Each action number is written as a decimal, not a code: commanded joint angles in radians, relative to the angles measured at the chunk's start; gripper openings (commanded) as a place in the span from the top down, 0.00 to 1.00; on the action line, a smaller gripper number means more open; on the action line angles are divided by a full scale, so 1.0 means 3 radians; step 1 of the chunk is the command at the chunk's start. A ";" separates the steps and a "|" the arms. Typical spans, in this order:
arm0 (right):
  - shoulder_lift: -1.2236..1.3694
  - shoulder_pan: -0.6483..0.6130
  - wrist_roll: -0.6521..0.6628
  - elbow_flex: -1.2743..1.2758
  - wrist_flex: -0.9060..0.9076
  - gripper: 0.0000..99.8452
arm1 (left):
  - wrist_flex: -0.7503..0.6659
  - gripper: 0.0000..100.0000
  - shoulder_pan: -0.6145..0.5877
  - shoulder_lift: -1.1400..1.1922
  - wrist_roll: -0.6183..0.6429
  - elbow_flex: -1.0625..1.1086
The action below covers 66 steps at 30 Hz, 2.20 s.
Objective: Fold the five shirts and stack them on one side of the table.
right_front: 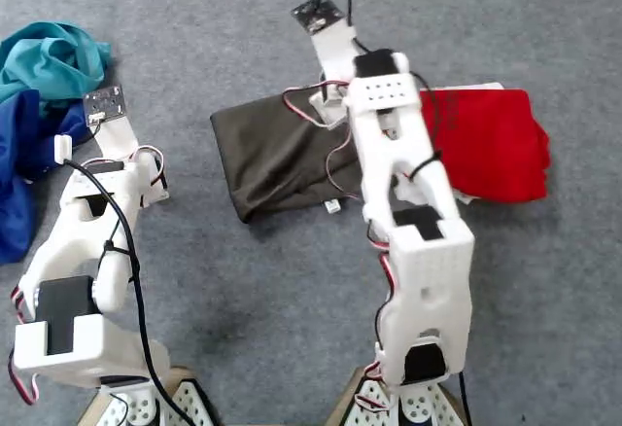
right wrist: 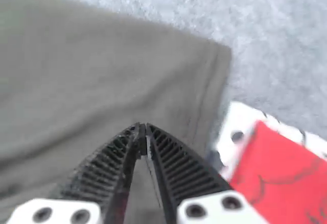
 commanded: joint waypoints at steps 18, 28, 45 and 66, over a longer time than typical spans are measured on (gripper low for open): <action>0.0228 0.0297 0.0020 -0.0698 0.2061 0.99 | 0.0010 0.97 -0.0013 -0.0026 -0.0020 -0.0038; -0.0432 0.0261 0.0123 -0.0105 0.1054 0.99 | 0.0010 0.97 -0.0008 -0.0026 -0.0010 -0.0043; 0.0253 0.0189 0.0123 -0.0176 0.0419 0.99 | 0.0010 0.97 -0.0008 -0.0026 -0.0010 -0.0038; -0.0616 0.0977 0.0082 0.0248 0.2036 0.99 | 0.0010 0.97 -0.0008 -0.0026 -0.0020 -0.0043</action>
